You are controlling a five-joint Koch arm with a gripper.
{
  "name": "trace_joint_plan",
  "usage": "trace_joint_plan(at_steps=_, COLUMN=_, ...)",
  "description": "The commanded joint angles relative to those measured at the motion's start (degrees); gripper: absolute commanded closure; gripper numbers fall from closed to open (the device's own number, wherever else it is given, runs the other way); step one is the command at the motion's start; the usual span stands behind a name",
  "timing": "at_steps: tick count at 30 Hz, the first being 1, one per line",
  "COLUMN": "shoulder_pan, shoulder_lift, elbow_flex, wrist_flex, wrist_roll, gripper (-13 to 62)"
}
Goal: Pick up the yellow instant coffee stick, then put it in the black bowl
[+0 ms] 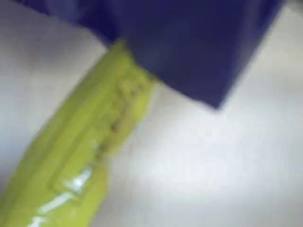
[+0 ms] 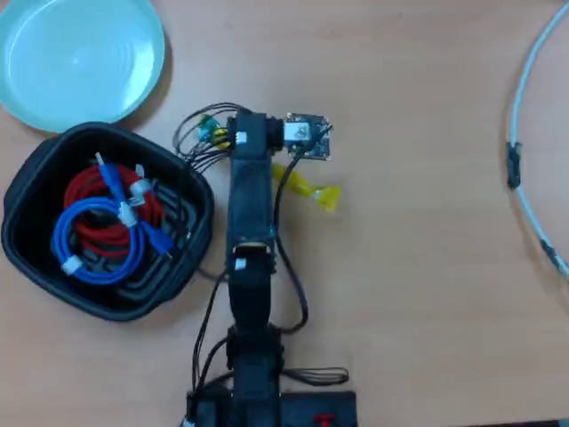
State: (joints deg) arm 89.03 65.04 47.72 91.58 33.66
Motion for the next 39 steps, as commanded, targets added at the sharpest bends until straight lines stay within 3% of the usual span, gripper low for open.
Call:
trace_joint_plan(at_steps=1, shoulder_pan=-1.05, shoulder_lift=10.46, elbow_flex=-3.52, wrist_flex=1.49, wrist_roll=0.18, gripper=56.2)
trace_joint_plan(at_steps=8, shoulder_pan=-5.80, shoulder_lift=17.49, elbow_flex=-3.43, wrist_flex=0.35, wrist_roll=0.00, gripper=56.2)
trace_joint_plan(at_steps=21, shoulder_pan=-24.08, shoulder_lift=18.81, elbow_flex=-3.43, wrist_flex=-12.66, wrist_roll=-4.13, gripper=56.1)
trace_joint_plan(at_steps=29, shoulder_pan=-36.04, shoulder_lift=16.87, elbow_flex=-2.55, wrist_flex=-19.25, wrist_roll=-3.69, gripper=56.1)
trace_joint_plan(at_steps=39, shoulder_pan=-46.49, shoulder_lift=5.89, elbow_flex=-2.55, wrist_flex=-25.31, wrist_roll=-3.34, gripper=56.1)
